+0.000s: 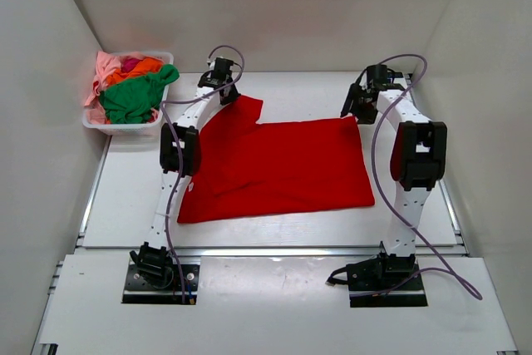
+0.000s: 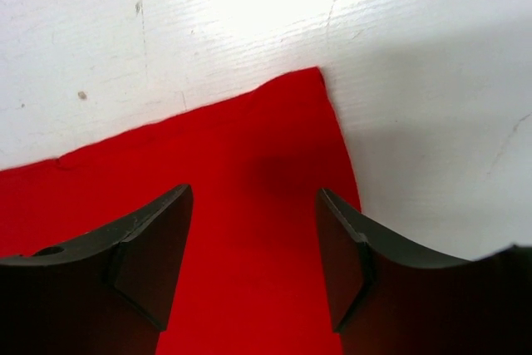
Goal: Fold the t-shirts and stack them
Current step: Grap the side of the flattened tshirt furthest away from the robot with both arms
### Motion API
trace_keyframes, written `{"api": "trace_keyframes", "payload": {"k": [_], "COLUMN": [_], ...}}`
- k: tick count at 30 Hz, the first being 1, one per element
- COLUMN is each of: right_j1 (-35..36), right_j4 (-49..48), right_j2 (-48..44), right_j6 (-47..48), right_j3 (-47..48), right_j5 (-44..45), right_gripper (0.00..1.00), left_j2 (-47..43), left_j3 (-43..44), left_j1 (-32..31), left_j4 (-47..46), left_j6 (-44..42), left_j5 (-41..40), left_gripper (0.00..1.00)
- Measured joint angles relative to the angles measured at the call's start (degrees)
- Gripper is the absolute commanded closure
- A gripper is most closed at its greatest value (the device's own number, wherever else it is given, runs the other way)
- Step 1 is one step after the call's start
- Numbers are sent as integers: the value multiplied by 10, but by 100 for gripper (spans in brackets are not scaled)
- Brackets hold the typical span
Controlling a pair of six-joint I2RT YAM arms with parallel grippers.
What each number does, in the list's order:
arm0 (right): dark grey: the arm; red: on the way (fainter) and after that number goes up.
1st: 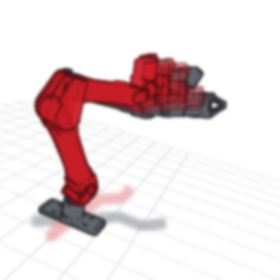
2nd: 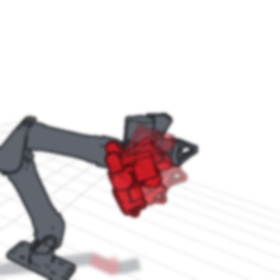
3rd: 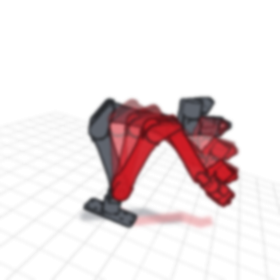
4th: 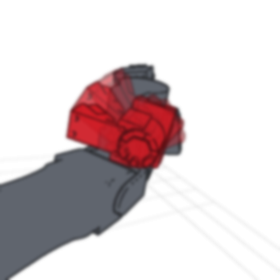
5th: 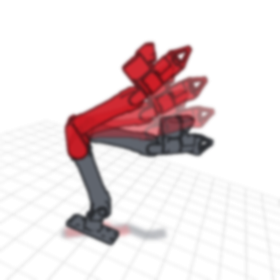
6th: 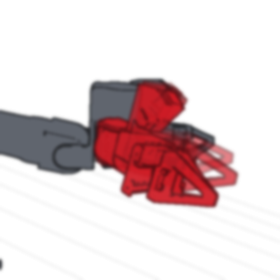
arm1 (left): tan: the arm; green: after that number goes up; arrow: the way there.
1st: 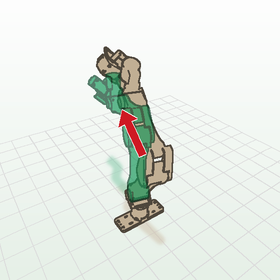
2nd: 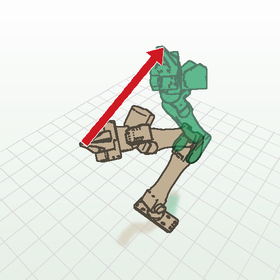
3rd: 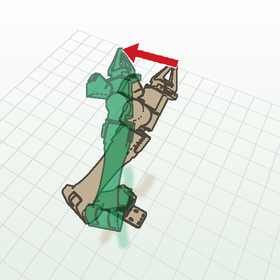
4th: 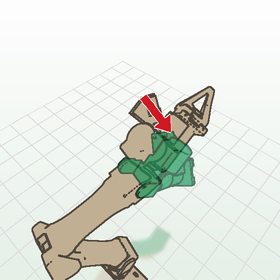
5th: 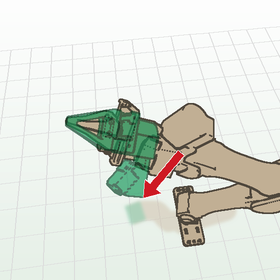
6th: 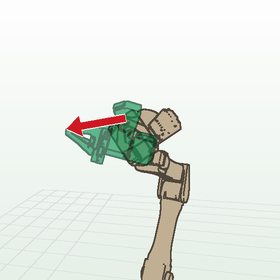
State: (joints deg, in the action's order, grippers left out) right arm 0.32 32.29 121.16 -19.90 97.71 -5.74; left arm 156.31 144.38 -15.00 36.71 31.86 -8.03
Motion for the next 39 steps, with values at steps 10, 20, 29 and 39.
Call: {"api": "trace_keyframes", "payload": {"k": [10, 20, 29, 39], "right_j1": [-15, 4, 22, 12], "right_j4": [-9, 54, 72, 41], "right_j2": [47, 138, 137, 127], "right_j6": [-24, -39, -50, -22], "right_j3": [74, 172, 148, 126], "right_j5": [31, 99, 113, 82], "right_gripper": [41, 50, 100, 100], "left_j2": [-4, -17, -30, -63], "left_j3": [-4, -22, -33, -42], "left_j1": [12, 19, 22, 32], "left_j4": [3, 7, 13, 27], "left_j6": [-3, -4, -5, -11], "left_j5": [33, 65, 72, 91], "left_gripper": [100, 100, 100, 100]}}
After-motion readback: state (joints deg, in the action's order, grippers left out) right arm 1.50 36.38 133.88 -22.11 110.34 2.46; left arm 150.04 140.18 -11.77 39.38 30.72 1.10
